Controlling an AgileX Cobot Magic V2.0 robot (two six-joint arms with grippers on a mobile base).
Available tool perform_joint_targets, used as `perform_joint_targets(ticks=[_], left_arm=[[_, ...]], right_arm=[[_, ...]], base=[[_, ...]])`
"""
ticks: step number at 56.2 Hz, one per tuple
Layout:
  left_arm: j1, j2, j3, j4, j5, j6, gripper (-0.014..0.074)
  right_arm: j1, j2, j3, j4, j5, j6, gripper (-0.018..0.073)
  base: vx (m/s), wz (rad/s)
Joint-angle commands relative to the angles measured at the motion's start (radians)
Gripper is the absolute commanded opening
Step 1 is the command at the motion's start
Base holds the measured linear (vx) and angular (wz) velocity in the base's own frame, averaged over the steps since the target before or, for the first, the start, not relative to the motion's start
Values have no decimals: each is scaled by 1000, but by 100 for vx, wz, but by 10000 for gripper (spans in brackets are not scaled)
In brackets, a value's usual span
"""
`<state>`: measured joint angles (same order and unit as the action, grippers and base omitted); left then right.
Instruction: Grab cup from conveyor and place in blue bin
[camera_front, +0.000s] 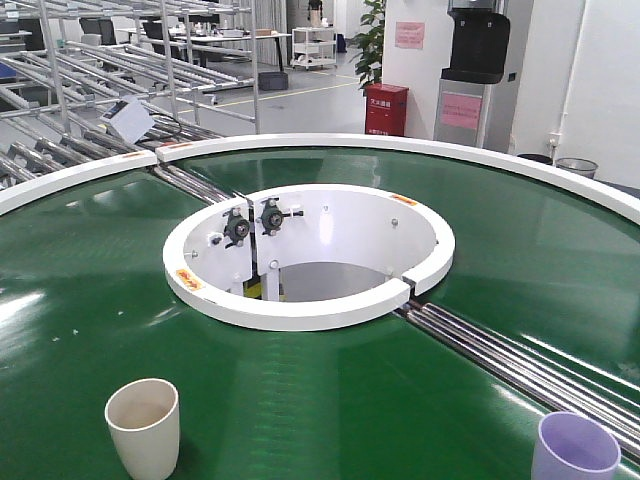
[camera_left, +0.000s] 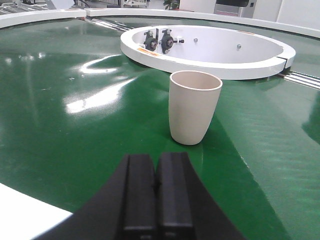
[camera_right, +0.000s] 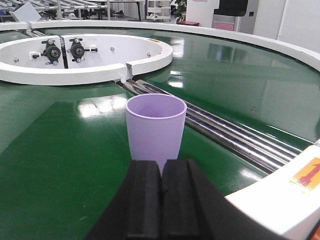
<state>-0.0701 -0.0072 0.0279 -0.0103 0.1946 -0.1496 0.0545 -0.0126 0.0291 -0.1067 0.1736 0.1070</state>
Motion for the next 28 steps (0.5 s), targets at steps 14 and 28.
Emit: perform_joint_targets(ticks=[14,28], left_arm=[[2,-8,13,0,-86,1,3],[2,-8,13,0,-86,1,3]], right_arm=[[0,-9,20,-11,-84,-1,-6],[0,-9,20,-11,-84,-1,-6]], base=[[0,0],[0,0]])
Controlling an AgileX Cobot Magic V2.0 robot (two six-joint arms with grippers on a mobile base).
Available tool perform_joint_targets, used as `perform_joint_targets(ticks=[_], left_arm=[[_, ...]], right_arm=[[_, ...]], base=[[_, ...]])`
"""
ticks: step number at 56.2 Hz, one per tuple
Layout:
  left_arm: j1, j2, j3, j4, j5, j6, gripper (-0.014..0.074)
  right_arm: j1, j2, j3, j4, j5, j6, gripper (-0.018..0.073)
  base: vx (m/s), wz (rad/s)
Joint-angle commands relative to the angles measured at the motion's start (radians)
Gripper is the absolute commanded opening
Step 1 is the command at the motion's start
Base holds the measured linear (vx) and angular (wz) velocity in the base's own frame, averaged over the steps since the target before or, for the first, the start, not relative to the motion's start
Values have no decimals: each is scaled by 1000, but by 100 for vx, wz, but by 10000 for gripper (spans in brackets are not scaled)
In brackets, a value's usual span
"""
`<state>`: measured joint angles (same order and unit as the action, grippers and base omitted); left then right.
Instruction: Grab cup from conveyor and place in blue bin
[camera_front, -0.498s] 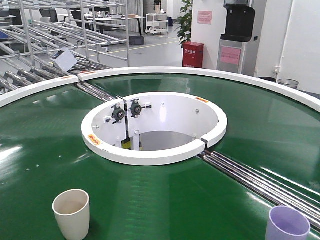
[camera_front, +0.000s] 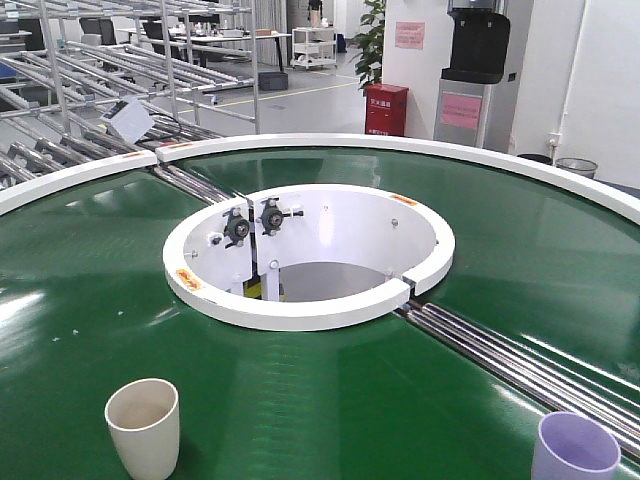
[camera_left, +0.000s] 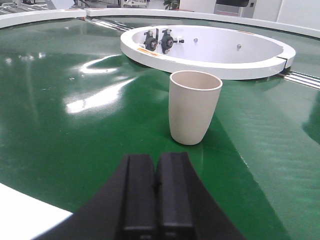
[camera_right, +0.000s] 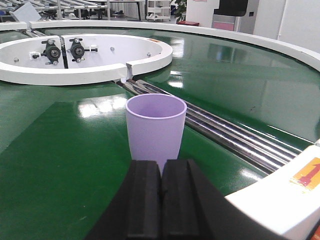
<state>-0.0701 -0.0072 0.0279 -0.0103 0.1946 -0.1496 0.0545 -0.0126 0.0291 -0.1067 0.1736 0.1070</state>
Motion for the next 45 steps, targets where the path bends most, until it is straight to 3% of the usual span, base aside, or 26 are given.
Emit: perform_joint_targets(ticks=[1,16,45], left_arm=[[2,-8,13,0,-86,1,3],[2,-8,13,0,-86,1,3],[2,-8,11,0,-255,-7,3]], right_arm=[[0,-9,20,-11,-84,-1,-6],[0,-9,20,-12,-102,0,-6],[0,-9,20,-11,-518,25,-6]], base=[[0,0],[0,0],[0,0]])
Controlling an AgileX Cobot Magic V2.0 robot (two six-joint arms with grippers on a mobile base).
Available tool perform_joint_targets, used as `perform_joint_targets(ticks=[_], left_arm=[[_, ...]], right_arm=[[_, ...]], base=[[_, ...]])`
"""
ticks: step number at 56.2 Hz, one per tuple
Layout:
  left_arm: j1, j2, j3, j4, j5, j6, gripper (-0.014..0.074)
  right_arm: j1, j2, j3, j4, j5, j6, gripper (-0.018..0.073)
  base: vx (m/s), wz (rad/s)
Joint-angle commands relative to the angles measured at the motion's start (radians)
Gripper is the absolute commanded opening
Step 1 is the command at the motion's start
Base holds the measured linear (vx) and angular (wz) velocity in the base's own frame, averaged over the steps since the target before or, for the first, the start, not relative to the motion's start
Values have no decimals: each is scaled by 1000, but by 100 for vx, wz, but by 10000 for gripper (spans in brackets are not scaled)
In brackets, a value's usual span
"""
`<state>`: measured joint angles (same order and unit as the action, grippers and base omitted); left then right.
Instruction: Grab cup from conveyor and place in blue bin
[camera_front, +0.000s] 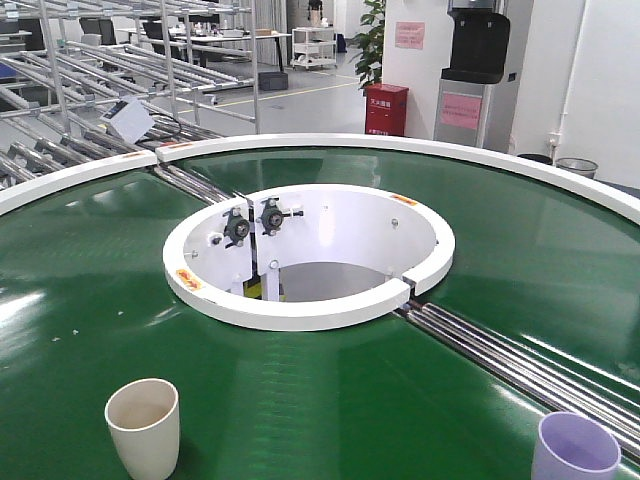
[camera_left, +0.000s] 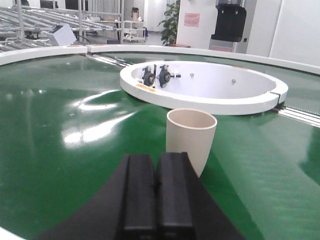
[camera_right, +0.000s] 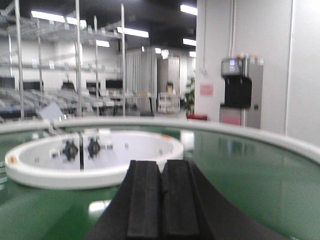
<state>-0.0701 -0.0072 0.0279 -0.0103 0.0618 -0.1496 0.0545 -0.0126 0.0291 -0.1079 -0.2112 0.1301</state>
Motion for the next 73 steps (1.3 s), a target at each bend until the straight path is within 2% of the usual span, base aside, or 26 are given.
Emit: perform_joint_targets(ticks=[1,9,14,22,31,36,42,47,51,62,67,73], left_arm=[[2,-8,11,0,-130,-8,3],[2,-8,-25,1,-267,-33,3],[2,-8,-99,2,-271,-15,3],[2,40,-311,4,-131,27,3],[2,213,-569,27,82,130,12],[2,313,-634,27,125,169,22],[2,416,-634,27,130,231,50],[2,512,-634,27,163,310,107],[2,590,-634,27,163,334,167],[2,797,-634,26,68,332,365],[2,892,-634,26,54,326,400],[-1,972,-654,-3,10,258,406]], right_arm=[[0,-9,20,-8,-136,2,-6],[0,-9,-13,41,-83,18,-6],[0,0,-120,66,34,12,-6],[0,109,-348,57,200,-4,-6],[0,334,-551,-18,325,-4,-6],[0,451,-589,-28,321,-4,-5],[0,565,-589,-27,252,2,-2],[0,647,-589,-28,195,2,1],[0,702,-589,-28,168,2,13],[0,797,-589,-28,177,2,117],[0,821,-589,-27,173,2,201],[0,842,-589,-27,141,2,321]], base=[[0,0],[0,0],[0,0],[0,0],[0,0],[0,0],[0,0],[0,0],[0,0],[0,0],[0,0],[0,0]])
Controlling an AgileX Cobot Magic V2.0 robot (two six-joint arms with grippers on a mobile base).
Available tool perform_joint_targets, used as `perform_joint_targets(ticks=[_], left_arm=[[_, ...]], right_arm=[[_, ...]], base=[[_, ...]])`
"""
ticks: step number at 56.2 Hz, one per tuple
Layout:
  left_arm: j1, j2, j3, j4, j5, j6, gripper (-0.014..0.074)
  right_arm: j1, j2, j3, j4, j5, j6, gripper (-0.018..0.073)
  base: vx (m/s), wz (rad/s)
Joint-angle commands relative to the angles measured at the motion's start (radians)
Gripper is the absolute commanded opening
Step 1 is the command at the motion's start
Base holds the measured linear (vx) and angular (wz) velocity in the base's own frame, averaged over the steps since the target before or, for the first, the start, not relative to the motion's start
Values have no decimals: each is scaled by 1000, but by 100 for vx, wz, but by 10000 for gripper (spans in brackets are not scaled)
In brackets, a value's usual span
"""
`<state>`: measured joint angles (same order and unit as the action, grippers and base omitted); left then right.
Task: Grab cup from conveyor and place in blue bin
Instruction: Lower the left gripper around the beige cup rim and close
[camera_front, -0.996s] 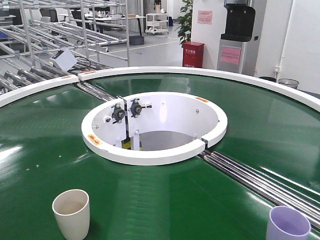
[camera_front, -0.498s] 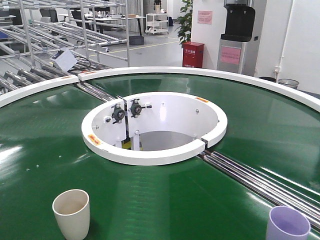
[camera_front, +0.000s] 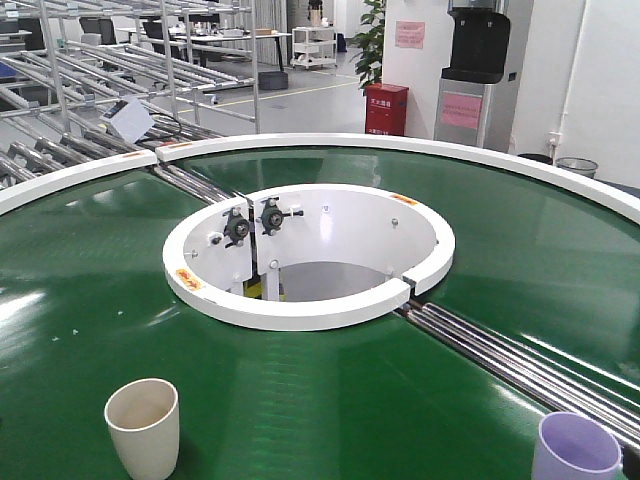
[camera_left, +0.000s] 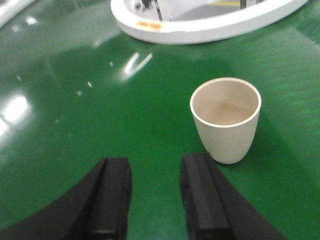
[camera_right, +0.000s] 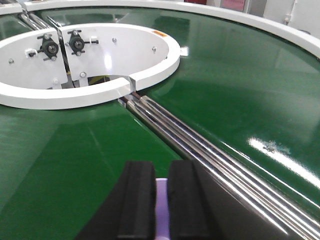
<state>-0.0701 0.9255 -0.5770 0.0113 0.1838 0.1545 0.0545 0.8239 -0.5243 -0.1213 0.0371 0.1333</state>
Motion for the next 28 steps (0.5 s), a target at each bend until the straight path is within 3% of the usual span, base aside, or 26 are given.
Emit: perform_joint_targets(ticks=[1,11,22,28], left_arm=[[-1,48,-57,-24,-110,-54,406],[-3,202,-252,-24,34,-57,423],[-6,431,-534,-71,282,-54,468],[-11,552,-658,-114,371,-8,474]], right_arm=[[0,10,-35,-13,-112,-1,341],[0,39,-35,-13,-167,-1,452],[0,61,-35,-2,-184,-1,456],[0,72,-35,-2,-184,-1,456]], base=[[0,0],[0,0],[0,0],[0,0]])
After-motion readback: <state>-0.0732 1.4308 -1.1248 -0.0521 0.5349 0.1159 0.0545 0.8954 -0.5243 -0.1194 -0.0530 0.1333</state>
